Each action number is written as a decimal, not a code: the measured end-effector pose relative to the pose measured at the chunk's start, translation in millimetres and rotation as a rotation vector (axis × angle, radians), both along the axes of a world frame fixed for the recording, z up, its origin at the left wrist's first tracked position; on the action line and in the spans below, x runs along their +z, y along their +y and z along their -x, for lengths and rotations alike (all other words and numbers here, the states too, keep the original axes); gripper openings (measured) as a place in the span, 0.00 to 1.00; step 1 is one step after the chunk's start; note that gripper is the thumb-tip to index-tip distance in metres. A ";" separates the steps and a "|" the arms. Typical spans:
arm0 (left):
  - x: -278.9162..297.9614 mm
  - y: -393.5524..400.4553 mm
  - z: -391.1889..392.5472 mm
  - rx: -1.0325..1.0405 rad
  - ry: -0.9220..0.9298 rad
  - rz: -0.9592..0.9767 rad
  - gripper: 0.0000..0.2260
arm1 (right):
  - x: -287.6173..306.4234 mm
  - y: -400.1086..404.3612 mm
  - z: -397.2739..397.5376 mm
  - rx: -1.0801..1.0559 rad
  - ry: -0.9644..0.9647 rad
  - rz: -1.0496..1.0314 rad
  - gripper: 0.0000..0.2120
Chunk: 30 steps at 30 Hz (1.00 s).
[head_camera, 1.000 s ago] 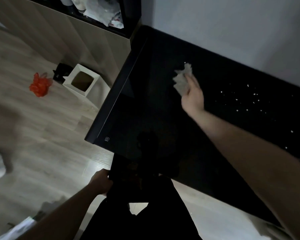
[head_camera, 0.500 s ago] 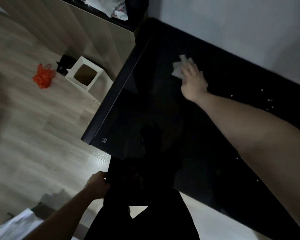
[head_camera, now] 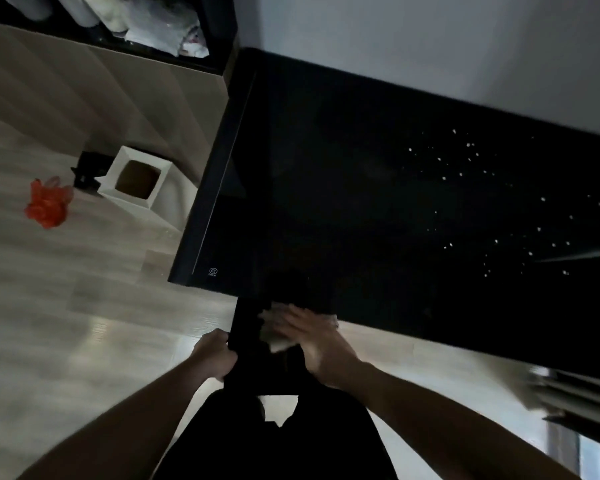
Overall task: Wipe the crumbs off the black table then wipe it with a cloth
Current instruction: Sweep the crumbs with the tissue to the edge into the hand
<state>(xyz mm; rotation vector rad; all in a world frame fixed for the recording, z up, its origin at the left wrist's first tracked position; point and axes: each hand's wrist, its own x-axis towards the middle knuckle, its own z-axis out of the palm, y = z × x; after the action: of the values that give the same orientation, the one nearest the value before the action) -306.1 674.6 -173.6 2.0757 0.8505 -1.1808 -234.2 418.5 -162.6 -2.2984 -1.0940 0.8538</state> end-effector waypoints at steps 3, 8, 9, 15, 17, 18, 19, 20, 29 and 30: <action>2.2 -5.8 -3.8 -0.039 0.009 0.010 0.18 | 18.4 -38.9 34.3 -0.155 0.170 -0.025 0.35; -2.5 -21.1 -2.7 -0.045 0.006 -0.013 0.16 | 64.3 -79.3 9.0 -0.718 0.092 -0.287 0.32; -5.0 -26.0 -2.4 -0.037 -0.001 -0.012 0.16 | 71.5 -89.2 -6.6 -0.809 0.067 -0.289 0.30; -21.0 -62.5 -3.2 -0.006 0.010 -0.016 0.18 | 76.6 -189.6 -114.1 -1.025 -0.209 -0.122 0.26; -37.9 -72.4 1.4 0.010 0.024 -0.024 0.20 | 70.6 -223.9 -149.7 -1.045 -0.248 -0.031 0.28; -48.3 -76.9 5.3 0.024 0.032 -0.029 0.20 | 65.4 -239.6 -166.6 -1.049 -0.255 0.026 0.29; -51.2 -83.7 7.0 0.033 0.037 -0.039 0.20 | 61.0 -252.4 -181.3 -1.054 -0.242 0.085 0.29; -52.3 -91.0 8.5 0.045 0.040 -0.042 0.20 | 55.3 -263.0 -195.3 -1.054 -0.215 0.136 0.30; -46.2 -161.2 6.6 0.132 0.029 -0.041 0.19 | 4.9 -246.1 -199.3 -0.699 -0.248 0.319 0.37; -44.4 -165.6 5.8 0.152 0.033 -0.042 0.19 | 3.5 -239.7 -184.5 -0.635 -0.260 0.268 0.36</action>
<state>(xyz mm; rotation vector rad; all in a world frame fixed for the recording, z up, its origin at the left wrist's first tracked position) -311.9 509.0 -218.0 1.9911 1.0376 -1.1266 -49.7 178.8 -159.1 -2.7905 -0.2874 0.4740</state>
